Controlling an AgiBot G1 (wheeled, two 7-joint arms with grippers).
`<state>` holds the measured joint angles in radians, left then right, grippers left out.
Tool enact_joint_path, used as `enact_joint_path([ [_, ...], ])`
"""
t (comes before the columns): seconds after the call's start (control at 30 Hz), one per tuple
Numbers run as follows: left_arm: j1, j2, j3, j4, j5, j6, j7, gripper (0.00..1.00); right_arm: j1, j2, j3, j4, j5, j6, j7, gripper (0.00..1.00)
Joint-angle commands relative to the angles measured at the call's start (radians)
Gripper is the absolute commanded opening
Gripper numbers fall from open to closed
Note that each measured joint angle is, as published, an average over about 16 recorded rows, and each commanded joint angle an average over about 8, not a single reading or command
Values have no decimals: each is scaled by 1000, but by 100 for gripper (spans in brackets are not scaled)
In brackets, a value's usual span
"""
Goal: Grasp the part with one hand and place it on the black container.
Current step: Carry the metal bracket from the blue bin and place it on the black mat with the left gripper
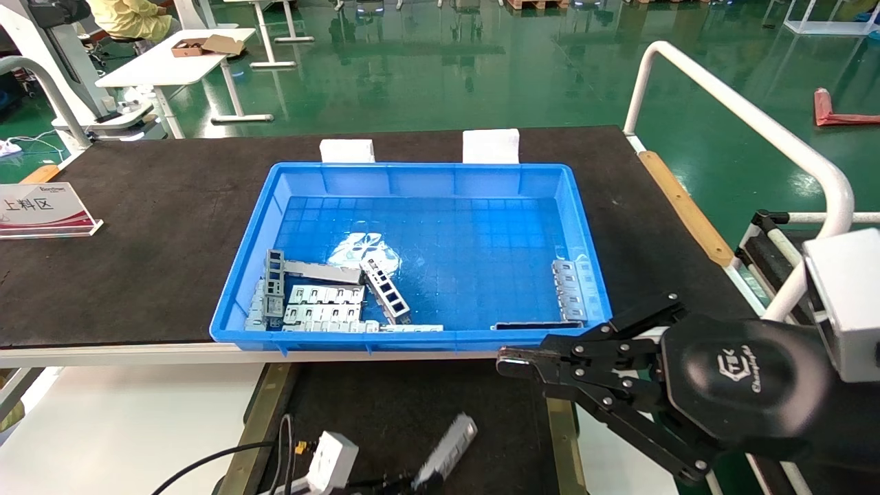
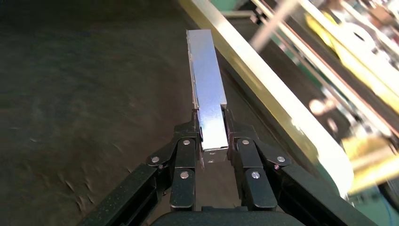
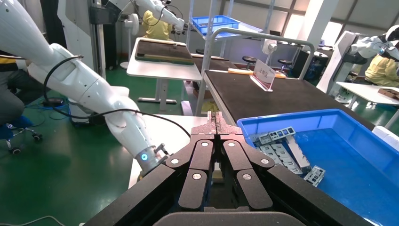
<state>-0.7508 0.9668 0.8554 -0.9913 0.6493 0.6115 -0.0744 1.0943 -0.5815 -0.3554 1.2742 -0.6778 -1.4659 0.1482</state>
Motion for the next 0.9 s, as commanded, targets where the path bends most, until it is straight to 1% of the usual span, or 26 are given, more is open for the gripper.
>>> enact_joint_path([
  [0.03,17,13,-6,-24,-10,-64,-19,0,0,0,0,0,0,0,0,0],
  [0.27,57,78,-25,-76,-10,-277,-24,0,0,0,0,0,0,0,0,0],
  [0.43,77,128,-41,-93,-13,-385,-20,0,0,0,0,0,0,0,0,0],
  [0.67,88,199,-72,-84,-18,-489,-13,0,0,0,0,0,0,0,0,0],
  [0.9,91,258,-111,-59,-9,-550,7,0,0,0,0,0,0,0,0,0],
])
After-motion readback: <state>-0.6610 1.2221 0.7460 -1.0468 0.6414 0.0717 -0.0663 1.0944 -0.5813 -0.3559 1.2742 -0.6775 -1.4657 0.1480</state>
